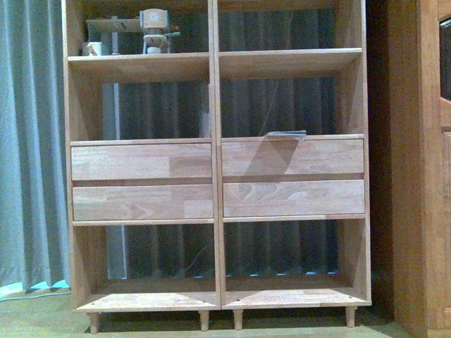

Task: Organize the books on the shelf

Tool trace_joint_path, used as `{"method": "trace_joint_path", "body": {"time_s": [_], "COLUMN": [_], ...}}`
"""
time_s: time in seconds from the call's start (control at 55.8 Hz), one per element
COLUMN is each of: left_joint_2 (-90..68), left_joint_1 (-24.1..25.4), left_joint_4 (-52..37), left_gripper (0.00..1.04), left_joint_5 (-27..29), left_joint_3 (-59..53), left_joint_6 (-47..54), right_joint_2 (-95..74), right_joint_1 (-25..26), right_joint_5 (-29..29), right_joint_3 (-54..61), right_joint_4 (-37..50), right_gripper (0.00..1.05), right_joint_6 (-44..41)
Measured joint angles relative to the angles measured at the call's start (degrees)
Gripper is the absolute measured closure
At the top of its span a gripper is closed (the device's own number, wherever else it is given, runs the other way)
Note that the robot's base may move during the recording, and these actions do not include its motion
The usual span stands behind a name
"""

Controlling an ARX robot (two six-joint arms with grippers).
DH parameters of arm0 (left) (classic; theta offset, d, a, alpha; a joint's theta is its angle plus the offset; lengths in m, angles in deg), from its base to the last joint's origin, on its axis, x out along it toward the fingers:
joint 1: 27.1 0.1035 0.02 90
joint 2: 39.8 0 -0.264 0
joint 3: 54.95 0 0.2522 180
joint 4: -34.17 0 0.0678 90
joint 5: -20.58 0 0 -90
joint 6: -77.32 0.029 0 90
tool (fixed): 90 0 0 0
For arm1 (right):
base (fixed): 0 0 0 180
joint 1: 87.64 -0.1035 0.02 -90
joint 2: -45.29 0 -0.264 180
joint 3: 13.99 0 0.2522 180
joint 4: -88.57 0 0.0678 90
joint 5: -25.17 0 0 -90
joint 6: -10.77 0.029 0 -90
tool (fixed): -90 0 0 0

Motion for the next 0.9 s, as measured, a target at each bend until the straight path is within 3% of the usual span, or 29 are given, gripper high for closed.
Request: {"method": "trace_joint_path", "body": {"time_s": [0.896], "left_joint_2": [0.0], "left_joint_1": [0.0], "left_joint_4": [0.0], "left_gripper": [0.07], "left_joint_5": [0.0], "left_joint_3": [0.0], "left_joint_6": [0.0], "right_joint_2": [0.0], "right_joint_1": [0.0], "right_joint_5": [0.0], "right_joint_3": [0.0], "right_joint_4": [0.0], "right_gripper": [0.07], "right_joint_6": [0.0]}}
